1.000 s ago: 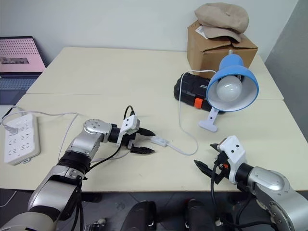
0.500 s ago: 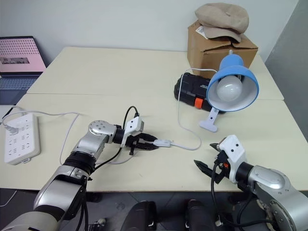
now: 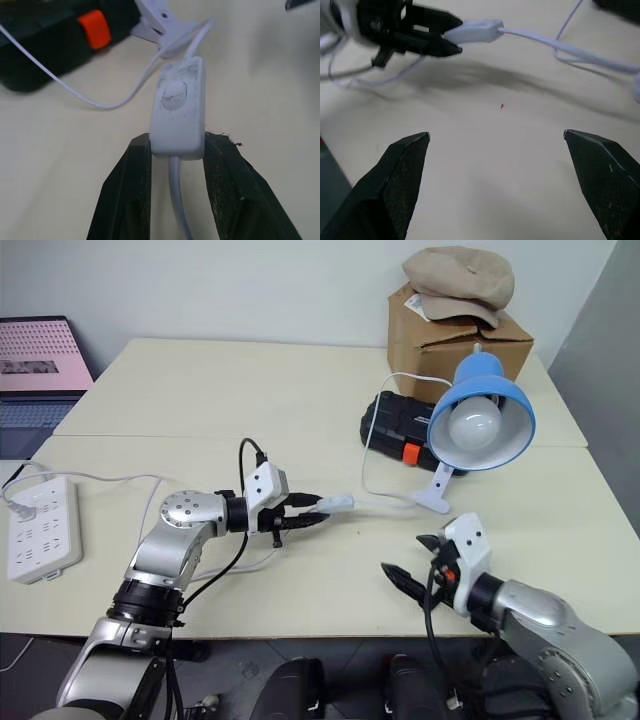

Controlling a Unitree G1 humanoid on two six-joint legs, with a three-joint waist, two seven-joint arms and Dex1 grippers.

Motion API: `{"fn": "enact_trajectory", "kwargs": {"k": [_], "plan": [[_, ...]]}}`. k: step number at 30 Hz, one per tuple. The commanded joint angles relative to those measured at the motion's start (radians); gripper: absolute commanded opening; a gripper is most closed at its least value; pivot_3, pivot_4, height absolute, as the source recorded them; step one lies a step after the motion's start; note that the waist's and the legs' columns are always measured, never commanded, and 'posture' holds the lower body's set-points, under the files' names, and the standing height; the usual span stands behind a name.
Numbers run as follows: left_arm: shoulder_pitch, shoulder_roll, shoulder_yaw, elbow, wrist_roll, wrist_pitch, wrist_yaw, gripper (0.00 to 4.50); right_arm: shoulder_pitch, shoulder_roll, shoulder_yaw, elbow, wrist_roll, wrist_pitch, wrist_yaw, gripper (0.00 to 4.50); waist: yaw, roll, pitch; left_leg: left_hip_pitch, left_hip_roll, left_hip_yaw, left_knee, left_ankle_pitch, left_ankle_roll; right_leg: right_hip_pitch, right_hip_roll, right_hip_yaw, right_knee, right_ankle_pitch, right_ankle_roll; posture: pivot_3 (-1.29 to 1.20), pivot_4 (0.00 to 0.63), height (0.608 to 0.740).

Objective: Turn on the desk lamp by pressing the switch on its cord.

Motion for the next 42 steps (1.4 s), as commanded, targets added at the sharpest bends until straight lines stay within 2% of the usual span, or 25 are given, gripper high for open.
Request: {"fn": "enact_trajectory", "kwargs": {"k": [1,5,9,14,20,32,38,42], "plan": [[0.019,-0.006,0.009,-0.121,-0.029,0.091,0.065,1.12,-0.068,0.127,-0.025,0.059,0.089,0.038,-0.103,4.5,0.0,0.0,0.0,0.0,0.0,0.0,0.0,0.0,0.0,0.0,0.0,0.0,0.0,0.0,0.0,0.0,0.15,0.74],[0.041,-0.009,-0.001,-0.162,-0.041,0.132,0.096,1.12,-0.157,0.347,-0.09,0.201,0.216,0.107,-0.272,4.5,0.0,0.0,0.0,0.0,0.0,0.0,0.0,0.0,0.0,0.0,0.0,0.0,0.0,0.0,0.0,0.0,0.15,0.74],[0.043,-0.005,-0.009,-0.169,-0.04,0.14,0.104,1.12,-0.23,0.491,-0.146,0.303,0.34,0.105,-0.411,4.5,0.0,0.0,0.0,0.0,0.0,0.001,-0.001,0.0,0.0,0.0,0.0,0.001,0.0,0.0,0.0,0.0,0.15,0.74],[0.034,0.0,-0.011,-0.171,-0.04,0.151,0.113,1.12,-0.278,0.561,-0.157,0.389,0.47,0.041,-0.557,4.5,-0.001,0.0,0.0,-0.001,0.0,0.002,0.0,0.0,0.0,0.0,-0.001,0.001,-0.001,0.001,0.001,0.0,0.15,0.74],[0.017,0.004,-0.017,-0.16,-0.035,0.15,0.109,1.12,-0.295,0.596,-0.132,0.458,0.535,-0.038,-0.661,4.5,-0.004,0.001,0.0,-0.001,0.0,0.001,-0.001,0.0,0.0,-0.001,0.0,0.001,-0.001,0.001,0.001,0.0,0.15,0.74],[-0.013,-0.008,-0.015,-0.178,-0.04,0.22,0.161,1.12,-0.28,0.573,-0.066,0.502,0.647,-0.118,-0.764,4.5,-0.006,0.001,0.0,-0.001,0.0,0.002,-0.001,0.0,0.0,-0.001,0.0,0.002,-0.001,0.001,0.001,0.0,0.15,0.74],[-0.024,-0.02,-0.03,-0.216,-0.053,0.278,0.18,1.12,-0.265,0.396,0.002,0.461,0.523,-0.085,-0.649,4.5,-0.005,0.001,0.0,-0.003,0.0,0.001,-0.001,0.0,0.0,-0.002,0.0,0.002,-0.002,0.001,0.001,0.0,0.15,0.74],[-0.032,-0.013,-0.051,-0.225,-0.058,0.284,0.169,1.12,-0.255,0.261,0.062,0.407,0.375,-0.148,-0.468,4.5,-0.006,0.001,0.0,-0.004,0.0,0.002,-0.001,0.0,0.0,-0.004,0.0,0.003,-0.002,0.001,0.002,0.0,0.15,0.74]]}}
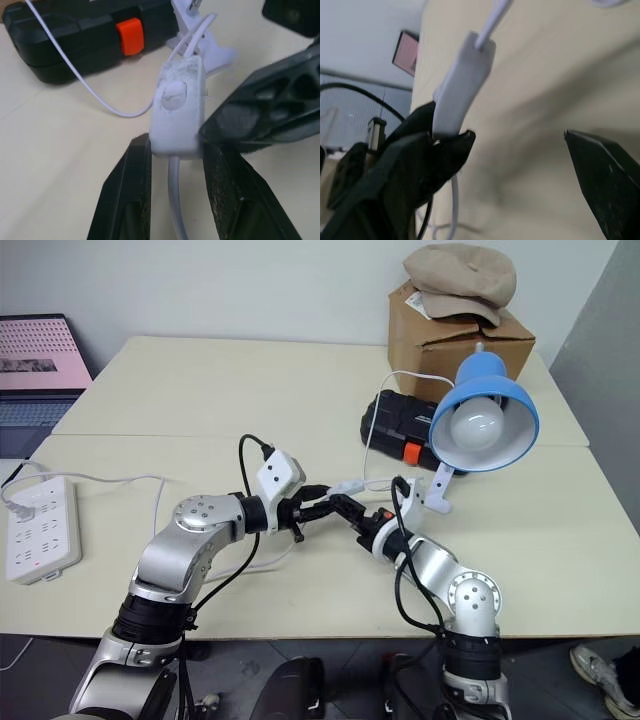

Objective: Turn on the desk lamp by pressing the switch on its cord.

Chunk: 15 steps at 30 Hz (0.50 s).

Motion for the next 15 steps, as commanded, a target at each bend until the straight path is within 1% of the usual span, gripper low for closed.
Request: {"fn": "enact_trajectory", "kwargs": {"k": [1,4,6,9,11,13,15], "plan": [[-0.032,0.003,-0.016,-0.05,-0.015,-0.009,-0.007,1.12,0.004,-0.078,0.051,-0.082,-0.122,-0.059,0.156,4.5,0.001,0.0,0.0,0.0,0.0,0.0,0.0,0.0,0.0,0.0,0.0,0.0,0.0,0.0,0.0,0.0,0.15,0.74],[-0.044,-0.002,-0.044,-0.037,0.004,-0.036,-0.009,1.12,0.045,-0.108,0.058,-0.113,-0.136,-0.063,0.217,4.5,0.003,0.0,0.0,0.0,0.0,-0.001,0.0,0.0,0.0,0.0,0.001,-0.001,0.001,0.0,0.0,0.0,0.15,0.74],[-0.051,-0.006,-0.056,-0.03,0.009,-0.048,-0.004,1.12,0.069,-0.117,0.056,-0.128,-0.14,-0.055,0.219,4.5,0.004,0.0,0.0,0.0,0.0,-0.001,-0.001,0.0,0.0,0.0,0.001,-0.001,0.0,0.0,0.0,0.0,0.15,0.74],[-0.051,-0.016,-0.074,-0.032,0.012,-0.052,0.004,1.12,0.119,-0.055,0.007,-0.155,-0.035,-0.067,0.172,4.5,0.005,0.0,0.0,-0.001,0.0,-0.001,0.0,0.0,0.0,-0.001,0.001,0.0,0.0,0.0,0.0,0.0,0.15,0.74],[-0.053,-0.024,-0.084,-0.027,0.017,-0.059,0.011,1.12,0.14,0.003,0.003,-0.164,0.039,-0.075,0.126,4.5,0.005,0.0,0.0,-0.001,0.0,-0.001,-0.001,0.0,0.0,-0.001,0.0,0.0,0.0,0.0,0.0,0.0,0.15,0.74],[-0.058,-0.031,-0.09,-0.021,0.02,-0.063,0.017,1.12,0.153,0.065,0.01,-0.163,0.052,-0.097,0.068,4.5,0.004,0.0,0.0,-0.001,0.001,-0.001,-0.001,0.0,0.0,-0.001,0.001,-0.001,0.0,0.0,0.0,0.0,0.15,0.74],[-0.063,-0.033,-0.091,-0.013,0.023,-0.069,0.02,1.12,0.15,0.105,0.014,-0.151,0.027,-0.123,0.033,4.5,0.004,0.0,0.0,0.0,0.001,-0.001,-0.001,0.0,0.0,-0.001,0.001,-0.001,0.001,0.0,0.0,0.0,0.15,0.74]]}}
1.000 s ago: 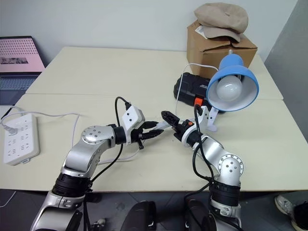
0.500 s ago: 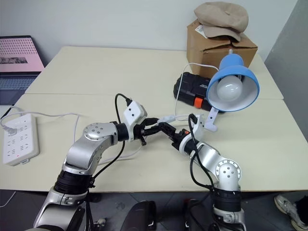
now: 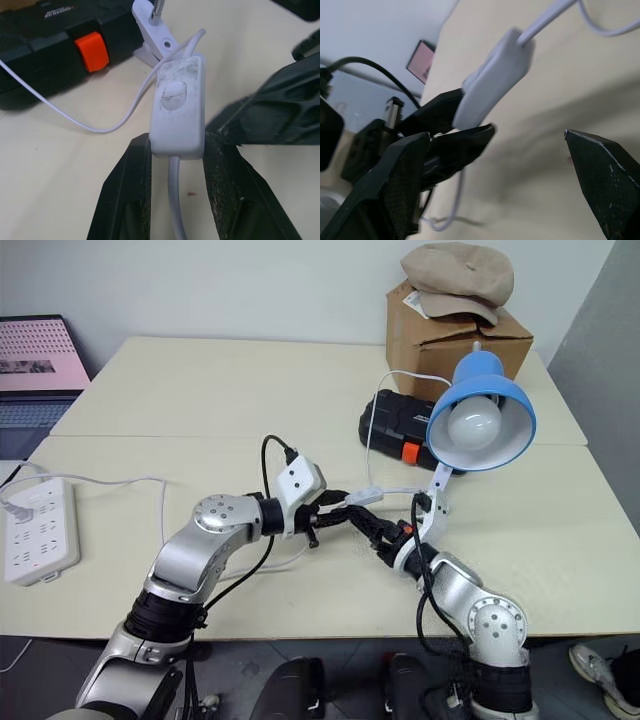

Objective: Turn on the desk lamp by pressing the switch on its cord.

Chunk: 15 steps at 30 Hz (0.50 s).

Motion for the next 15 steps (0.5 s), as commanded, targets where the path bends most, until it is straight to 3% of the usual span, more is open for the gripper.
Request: {"fn": "enact_trajectory", "kwargs": {"k": [1,7,15], "plan": [[-0.026,-0.004,-0.004,-0.006,0.006,-0.031,0.008,1.12,-0.008,0.056,0.008,-0.026,0.001,-0.058,-0.065,4.5,0.0,0.0,0.0,0.0,0.0,0.0,0.0,0.0,0.0,0.0,0.0,0.0,0.0,0.0,0.0,0.0,0.15,0.74],[-0.032,-0.002,-0.005,0.017,0.019,-0.05,0.013,1.12,-0.022,0.107,0.006,-0.003,0.024,-0.136,-0.113,4.5,0.0,0.0,0.0,-0.001,-0.001,0.0,0.0,0.0,0.0,0.0,-0.001,0.0,-0.001,0.0,0.001,0.0,0.15,0.74],[-0.032,0.0,0.006,0.034,0.023,-0.063,0.019,1.12,-0.01,0.079,0.006,-0.008,0.111,-0.188,-0.135,4.5,0.0,0.0,0.0,-0.001,-0.001,0.0,0.0,0.0,0.0,0.0,0.0,0.0,-0.001,0.0,0.0,0.0,0.15,0.74]]}}
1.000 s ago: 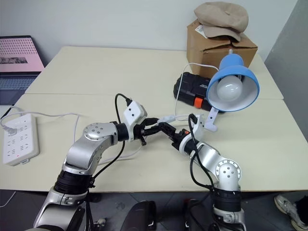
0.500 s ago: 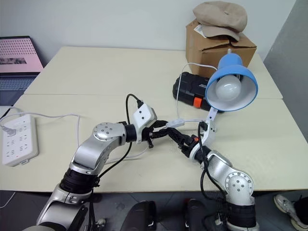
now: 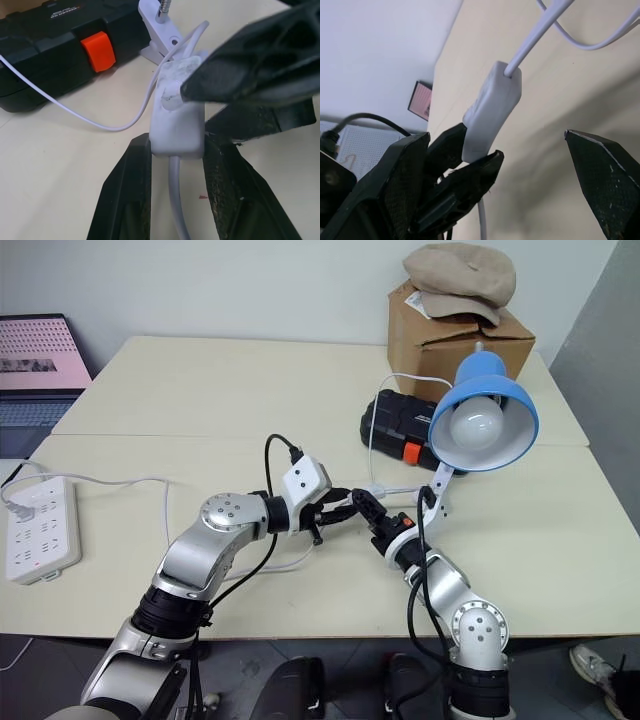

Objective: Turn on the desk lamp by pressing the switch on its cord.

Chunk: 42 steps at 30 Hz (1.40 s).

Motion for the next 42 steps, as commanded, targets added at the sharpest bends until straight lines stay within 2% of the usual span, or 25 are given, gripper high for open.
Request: {"fn": "enact_trajectory", "kwargs": {"k": [1,22,25,29,38,40,42], "plan": [[-0.022,-0.001,0.012,-0.014,-0.001,-0.023,0.007,1.12,-0.009,0.043,-0.001,-0.022,0.047,-0.029,-0.007,4.5,0.0,0.0,0.0,0.0,0.0,0.0,0.0,0.0,0.0,0.0,0.0,0.0,0.0,0.0,0.0,0.0,0.15,0.74],[-0.02,0.005,0.012,-0.027,-0.008,-0.024,0.004,1.12,-0.039,0.038,0.035,0.049,0.037,-0.081,0.006,4.5,0.0,0.0,0.0,0.0,0.0,0.0,0.0,0.0,0.0,0.0,0.0,0.0,0.0,0.0,0.0,0.0,0.15,0.74],[-0.02,0.006,0.011,-0.027,-0.006,-0.025,0.004,1.12,-0.043,0.039,0.035,0.052,0.038,-0.083,0.008,4.03,0.0,0.0,0.0,0.0,0.0,0.0,0.0,0.0,0.0,0.0,0.0,0.0,0.0,0.0,0.0,0.0,0.15,0.74],[-0.019,0.008,0.009,-0.029,-0.005,-0.026,0.002,1.12,-0.055,0.04,0.033,0.063,0.036,-0.09,0.017,2.92,0.0,0.0,0.0,0.0,0.0,0.0,0.0,0.0,0.0,0.0,0.0,0.0,0.0,0.0,0.0,0.0,0.15,0.74],[-0.01,0.016,0.008,-0.037,-0.005,-0.03,0.0,1.12,-0.055,0.039,0.04,0.071,0.036,-0.097,0.024,0.79,0.0,0.0,0.0,0.0,0.0,0.0,0.0,0.0,0.0,0.0,0.0,0.0,0.0,0.0,0.0,0.0,0.15,0.74],[-0.008,0.017,0.008,-0.041,-0.004,-0.03,0.0,1.11,-0.053,0.039,0.042,0.07,0.037,-0.097,0.024,0.47,0.0,0.0,0.0,0.0,0.0,0.0,0.0,0.0,0.0,0.0,0.0,0.0,0.0,0.0,0.0,0.0,0.15,0.74],[-0.006,0.017,0.008,-0.043,-0.003,-0.031,0.001,1.11,-0.052,0.038,0.043,0.071,0.037,-0.097,0.024,0.44,0.0,0.0,0.0,0.0,0.0,0.0,0.0,0.0,0.0,0.0,0.0,0.0,0.0,0.0,0.0,0.0,0.15,0.74]]}}
